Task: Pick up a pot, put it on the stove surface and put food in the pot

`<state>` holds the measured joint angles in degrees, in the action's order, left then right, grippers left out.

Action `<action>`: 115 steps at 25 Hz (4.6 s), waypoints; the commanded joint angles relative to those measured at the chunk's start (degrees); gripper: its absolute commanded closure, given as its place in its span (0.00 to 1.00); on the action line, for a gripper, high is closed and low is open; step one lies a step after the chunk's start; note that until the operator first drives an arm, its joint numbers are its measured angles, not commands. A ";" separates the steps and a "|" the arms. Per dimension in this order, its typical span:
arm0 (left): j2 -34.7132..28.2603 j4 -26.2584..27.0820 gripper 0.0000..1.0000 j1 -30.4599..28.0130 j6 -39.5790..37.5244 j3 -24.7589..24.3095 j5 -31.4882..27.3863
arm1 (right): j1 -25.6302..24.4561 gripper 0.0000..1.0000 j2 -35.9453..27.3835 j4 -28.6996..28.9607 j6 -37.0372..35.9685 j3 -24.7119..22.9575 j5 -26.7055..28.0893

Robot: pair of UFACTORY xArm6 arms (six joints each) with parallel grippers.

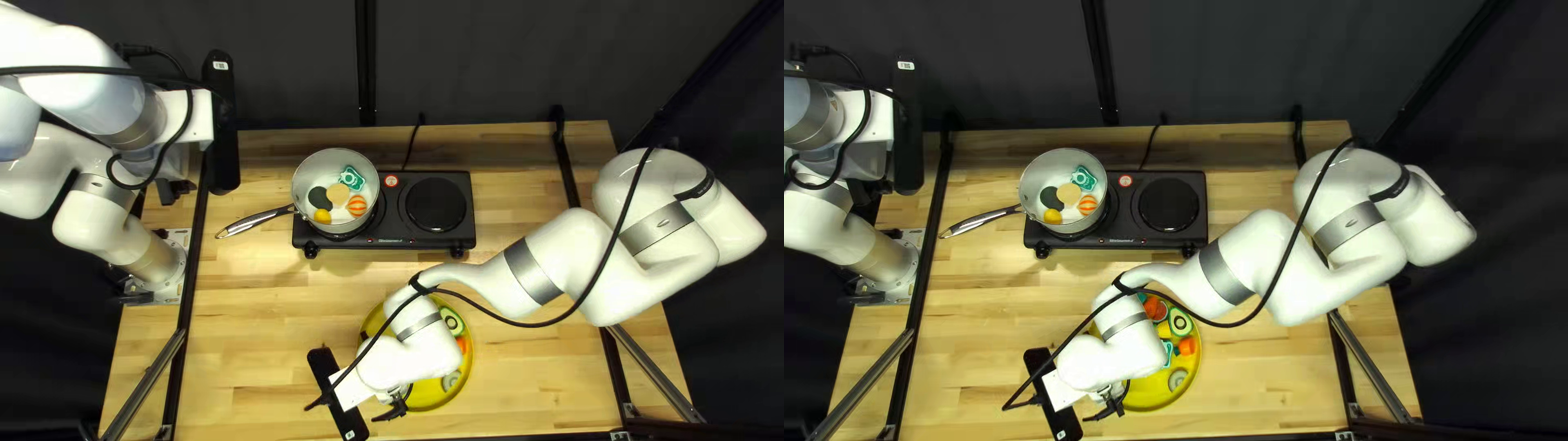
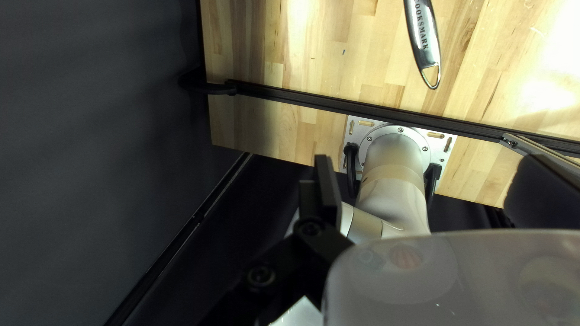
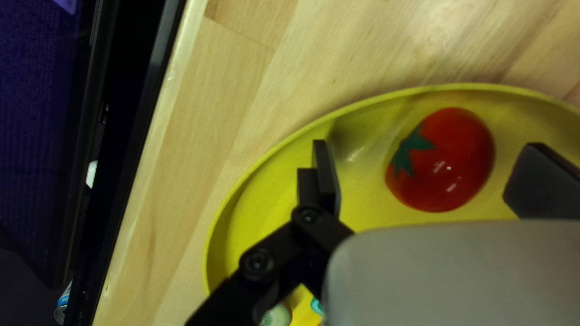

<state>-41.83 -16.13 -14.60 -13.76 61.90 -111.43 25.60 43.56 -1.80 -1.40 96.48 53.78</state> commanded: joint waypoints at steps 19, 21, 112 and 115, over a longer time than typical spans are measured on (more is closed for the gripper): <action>0.00 0.00 0.00 0.00 0.00 0.00 0.00 | -1.38 1.00 0.47 0.37 -1.64 -1.13 -0.98; 0.00 0.00 0.00 0.00 0.00 0.00 0.00 | -1.38 1.00 0.47 0.37 -1.64 -1.13 -0.98; 0.00 0.00 0.00 0.00 0.00 0.00 0.00 | 1.42 0.00 -21.50 -2.35 2.85 -26.57 -2.74; 0.00 0.00 0.00 0.00 0.00 0.00 0.00 | 1.20 0.00 -19.48 -2.06 3.53 -25.61 -3.57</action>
<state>-41.83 -16.13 -14.60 -13.76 61.90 -111.43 26.94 22.70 -4.03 1.49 70.19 50.89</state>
